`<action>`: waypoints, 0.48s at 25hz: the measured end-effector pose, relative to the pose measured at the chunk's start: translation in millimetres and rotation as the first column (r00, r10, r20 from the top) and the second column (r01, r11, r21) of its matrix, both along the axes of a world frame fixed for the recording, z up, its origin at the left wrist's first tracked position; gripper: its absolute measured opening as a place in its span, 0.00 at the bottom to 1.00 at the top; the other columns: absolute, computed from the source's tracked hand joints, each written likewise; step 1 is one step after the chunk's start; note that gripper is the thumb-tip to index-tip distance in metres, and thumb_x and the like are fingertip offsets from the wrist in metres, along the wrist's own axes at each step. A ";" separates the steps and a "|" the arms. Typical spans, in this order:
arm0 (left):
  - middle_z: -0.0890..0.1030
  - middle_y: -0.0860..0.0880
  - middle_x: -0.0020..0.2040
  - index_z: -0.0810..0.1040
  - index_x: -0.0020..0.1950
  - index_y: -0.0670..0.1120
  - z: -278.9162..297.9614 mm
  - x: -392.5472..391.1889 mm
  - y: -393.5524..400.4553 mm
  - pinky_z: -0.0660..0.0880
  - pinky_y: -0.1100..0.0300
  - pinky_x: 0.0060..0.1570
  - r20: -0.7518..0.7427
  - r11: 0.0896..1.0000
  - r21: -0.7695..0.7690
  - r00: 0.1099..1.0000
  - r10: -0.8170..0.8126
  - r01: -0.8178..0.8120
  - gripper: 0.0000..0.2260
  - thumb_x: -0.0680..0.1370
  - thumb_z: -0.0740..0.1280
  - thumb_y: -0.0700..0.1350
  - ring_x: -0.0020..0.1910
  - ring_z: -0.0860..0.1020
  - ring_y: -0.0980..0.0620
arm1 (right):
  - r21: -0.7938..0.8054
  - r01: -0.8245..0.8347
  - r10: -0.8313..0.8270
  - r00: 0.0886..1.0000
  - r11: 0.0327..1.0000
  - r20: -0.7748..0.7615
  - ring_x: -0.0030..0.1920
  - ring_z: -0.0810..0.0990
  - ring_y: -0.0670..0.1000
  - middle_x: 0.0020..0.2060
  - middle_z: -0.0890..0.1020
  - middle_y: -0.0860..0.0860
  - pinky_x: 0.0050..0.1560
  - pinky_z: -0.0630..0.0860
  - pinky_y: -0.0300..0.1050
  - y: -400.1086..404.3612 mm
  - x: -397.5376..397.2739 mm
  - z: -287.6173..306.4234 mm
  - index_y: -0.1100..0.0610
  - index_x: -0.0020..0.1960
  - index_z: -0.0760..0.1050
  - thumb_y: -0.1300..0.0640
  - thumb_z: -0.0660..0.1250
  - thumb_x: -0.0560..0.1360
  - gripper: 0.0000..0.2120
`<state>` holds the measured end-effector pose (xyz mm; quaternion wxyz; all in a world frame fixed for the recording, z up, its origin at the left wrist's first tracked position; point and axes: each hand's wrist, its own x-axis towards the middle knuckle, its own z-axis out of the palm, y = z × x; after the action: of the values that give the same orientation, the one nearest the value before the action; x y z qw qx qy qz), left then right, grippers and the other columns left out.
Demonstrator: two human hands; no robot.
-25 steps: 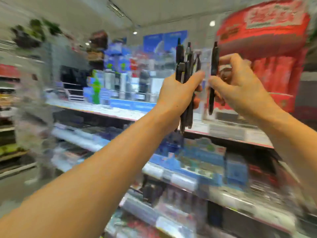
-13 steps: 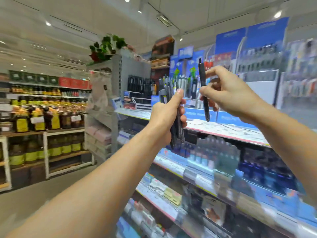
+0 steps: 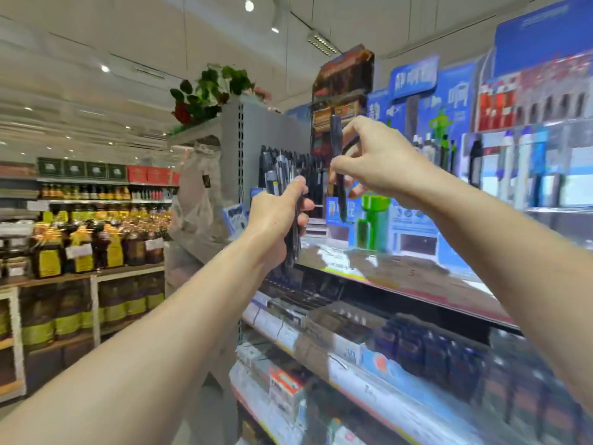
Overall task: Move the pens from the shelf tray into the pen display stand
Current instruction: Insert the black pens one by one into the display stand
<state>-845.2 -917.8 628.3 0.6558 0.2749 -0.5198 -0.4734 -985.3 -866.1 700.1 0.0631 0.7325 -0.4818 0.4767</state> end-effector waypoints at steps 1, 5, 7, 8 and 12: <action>0.79 0.51 0.28 0.80 0.46 0.44 2.0 6.0 -17.7 0.67 0.65 0.23 -0.014 1.000 -0.006 1.000 0.001 -0.002 0.11 0.81 0.69 0.51 0.20 0.67 0.56 | 0.016 0.018 -0.018 1.000 1.000 -0.001 0.38 0.85 0.64 0.37 0.84 0.58 0.37 0.83 0.62 -16.4 5.6 0.9 0.58 0.52 0.71 0.65 0.67 0.74 0.09; 0.81 0.51 0.29 0.81 0.48 0.43 6.1 30.5 -88.5 0.68 0.65 0.23 -0.051 0.999 -0.020 0.998 -0.037 0.036 0.12 0.81 0.68 0.52 0.20 0.68 0.56 | 0.053 0.136 -0.136 0.991 0.989 -0.006 0.35 0.86 0.58 0.32 0.80 0.56 0.32 0.84 0.52 -76.6 20.9 4.6 0.55 0.41 0.68 0.66 0.66 0.73 0.09; 0.82 0.50 0.30 0.81 0.50 0.42 10.5 43.3 -122.9 0.68 0.65 0.23 -0.059 0.997 -0.023 0.995 -0.080 0.079 0.13 0.81 0.67 0.52 0.21 0.69 0.56 | 0.063 0.200 -0.200 0.980 0.978 -0.019 0.31 0.85 0.55 0.33 0.81 0.56 0.29 0.82 0.48 -104.0 25.6 10.4 0.55 0.42 0.68 0.65 0.65 0.73 0.08; 0.81 0.50 0.31 0.82 0.51 0.42 14.3 50.1 -142.2 0.69 0.65 0.23 -0.063 0.993 -0.029 0.992 -0.113 0.111 0.13 0.81 0.67 0.52 0.21 0.69 0.56 | 0.059 0.227 -0.225 0.974 0.972 -0.026 0.30 0.85 0.55 0.34 0.82 0.57 0.30 0.82 0.49 -118.9 27.8 14.3 0.56 0.44 0.69 0.64 0.65 0.74 0.06; 0.78 0.51 0.30 0.82 0.51 0.43 30.0 68.3 -205.5 0.69 0.63 0.23 -0.036 0.967 -0.089 0.969 -0.243 0.239 0.11 0.79 0.71 0.51 0.22 0.68 0.55 | -0.005 0.287 -0.287 0.957 0.958 0.031 0.35 0.86 0.54 0.40 0.83 0.57 0.35 0.85 0.55 -164.4 40.7 26.8 0.56 0.51 0.71 0.63 0.70 0.75 0.09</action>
<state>-776.9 -1123.3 658.3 0.6162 0.1709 -0.5533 -0.5337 -944.7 -1030.5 726.9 0.1279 0.6474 -0.5816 0.4756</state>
